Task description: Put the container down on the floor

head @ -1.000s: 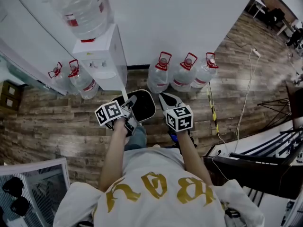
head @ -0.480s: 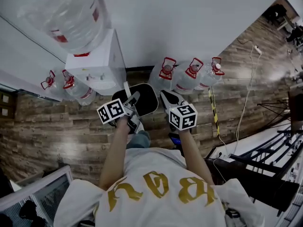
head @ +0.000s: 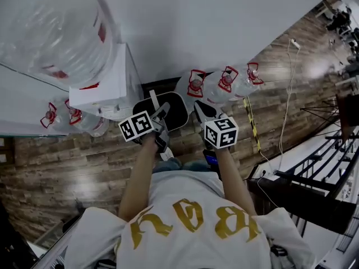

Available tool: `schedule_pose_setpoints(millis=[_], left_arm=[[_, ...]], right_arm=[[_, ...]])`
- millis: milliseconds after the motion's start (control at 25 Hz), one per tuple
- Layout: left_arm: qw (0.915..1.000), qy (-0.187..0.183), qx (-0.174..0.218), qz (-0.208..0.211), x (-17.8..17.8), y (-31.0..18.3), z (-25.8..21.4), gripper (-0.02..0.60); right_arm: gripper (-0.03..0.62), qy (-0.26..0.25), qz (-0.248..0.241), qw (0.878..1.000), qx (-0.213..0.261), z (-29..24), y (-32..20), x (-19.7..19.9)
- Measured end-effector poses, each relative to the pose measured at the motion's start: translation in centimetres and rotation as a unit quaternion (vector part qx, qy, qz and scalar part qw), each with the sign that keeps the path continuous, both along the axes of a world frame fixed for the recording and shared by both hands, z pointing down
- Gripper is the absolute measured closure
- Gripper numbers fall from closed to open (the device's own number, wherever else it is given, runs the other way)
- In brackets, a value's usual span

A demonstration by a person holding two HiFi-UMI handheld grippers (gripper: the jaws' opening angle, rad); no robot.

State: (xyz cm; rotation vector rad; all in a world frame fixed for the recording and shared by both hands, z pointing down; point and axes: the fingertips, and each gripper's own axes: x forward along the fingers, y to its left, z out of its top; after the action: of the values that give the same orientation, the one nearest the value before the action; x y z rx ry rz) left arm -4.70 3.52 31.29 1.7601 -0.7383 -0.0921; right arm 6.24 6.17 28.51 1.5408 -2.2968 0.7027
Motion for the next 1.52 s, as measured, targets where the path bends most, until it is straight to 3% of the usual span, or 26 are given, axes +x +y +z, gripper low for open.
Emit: schedule_pose_setpoints(millis=[360, 840, 1080, 1520], left_arm=[[0.9997, 0.017, -0.014, 0.008, 0.6, -1.7, 0.3, 0.535], [0.9999, 0.004, -0.007, 0.012, 1.2, -3.9, 0.9, 0.535], [0.9996, 0.001, -0.026, -0.009, 0.8, -5.2, 2.5, 0.535], [0.9974, -0.025, -0.068, 0.003, 1.2, -6.9, 6.8, 0.538]], right_arm=[[0.566, -0.010, 0.025, 1.000, 0.002, -0.2, -1.3, 0.9], [0.566, -0.018, 0.001, 1.000, 0.011, 0.7, -5.1, 0.2], [0.566, -0.027, -0.011, 1.000, -0.005, 2.2, -6.6, -0.5], [0.566, -0.040, -0.021, 0.998, -0.050, 6.0, -8.9, -0.9]])
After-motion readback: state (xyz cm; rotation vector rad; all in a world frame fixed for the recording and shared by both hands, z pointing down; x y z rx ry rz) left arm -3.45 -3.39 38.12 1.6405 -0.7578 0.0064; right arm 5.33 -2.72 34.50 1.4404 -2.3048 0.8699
